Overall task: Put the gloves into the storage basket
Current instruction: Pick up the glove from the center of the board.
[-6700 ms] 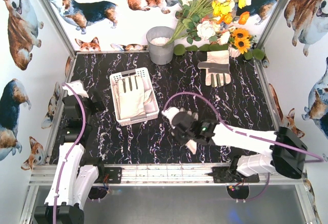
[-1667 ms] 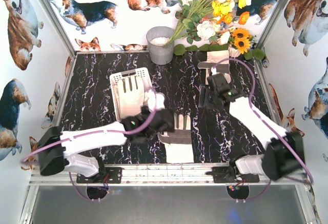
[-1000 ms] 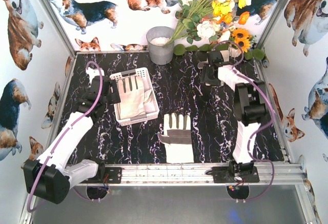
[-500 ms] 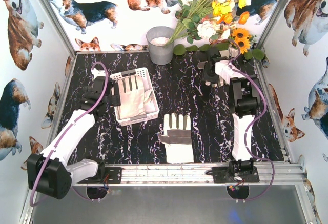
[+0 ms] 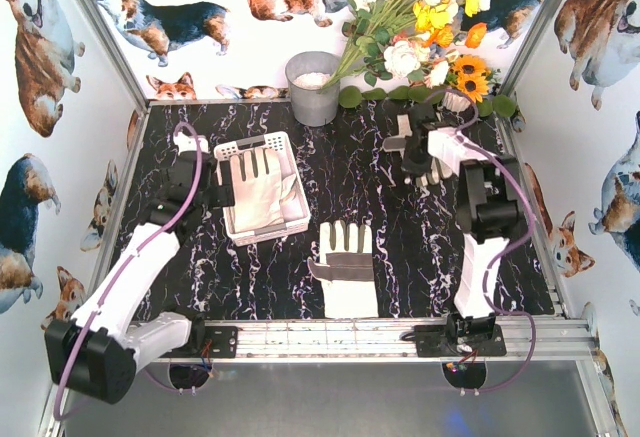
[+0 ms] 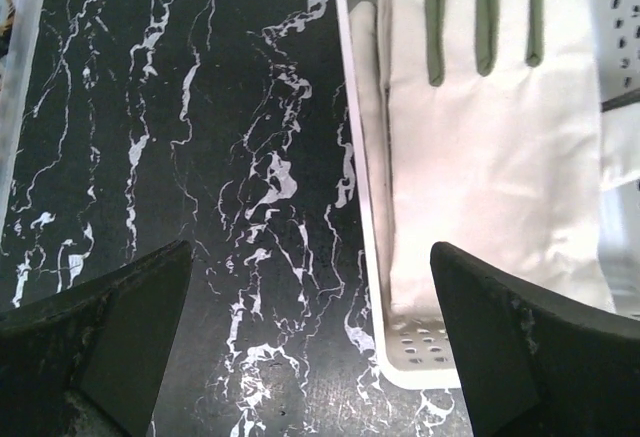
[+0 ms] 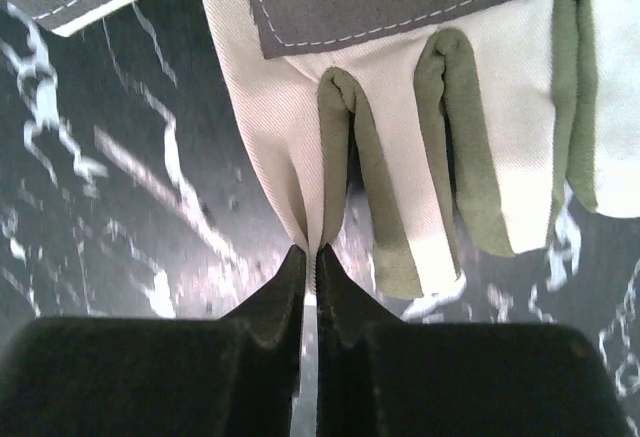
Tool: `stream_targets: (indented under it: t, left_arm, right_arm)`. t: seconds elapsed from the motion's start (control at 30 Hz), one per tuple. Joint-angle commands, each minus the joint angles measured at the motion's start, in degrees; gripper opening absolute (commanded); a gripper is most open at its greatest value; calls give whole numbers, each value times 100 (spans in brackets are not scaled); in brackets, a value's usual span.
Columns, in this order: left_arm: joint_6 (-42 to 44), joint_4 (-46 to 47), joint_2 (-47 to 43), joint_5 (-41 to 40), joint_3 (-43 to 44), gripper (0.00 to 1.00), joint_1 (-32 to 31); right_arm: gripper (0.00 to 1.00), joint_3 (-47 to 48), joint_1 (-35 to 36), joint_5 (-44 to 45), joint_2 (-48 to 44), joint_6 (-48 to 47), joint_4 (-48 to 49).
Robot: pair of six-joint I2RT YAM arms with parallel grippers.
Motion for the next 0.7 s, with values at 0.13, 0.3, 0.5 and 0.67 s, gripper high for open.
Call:
stream_targets:
  t: [0.13, 0.3, 0.5, 0.67]
  left_arm:
    - [475, 376, -588, 2242, -280, 100, 79]
    - [483, 869, -776, 3498, -404, 100, -27]
    - [82, 1450, -791, 3671, -438, 99, -759]
    - [-413, 2588, -399, 2628, -607, 100, -2379]
  right_arm:
    - [0, -1324, 11, -917, -1863, 323, 175]
    - [0, -2088, 145, -1304, -2985, 250, -69]
    - [0, -2569, 269, -2156, -4321, 961, -258]
    - [0, -2896, 565, -2677, -5147, 1968, 331]
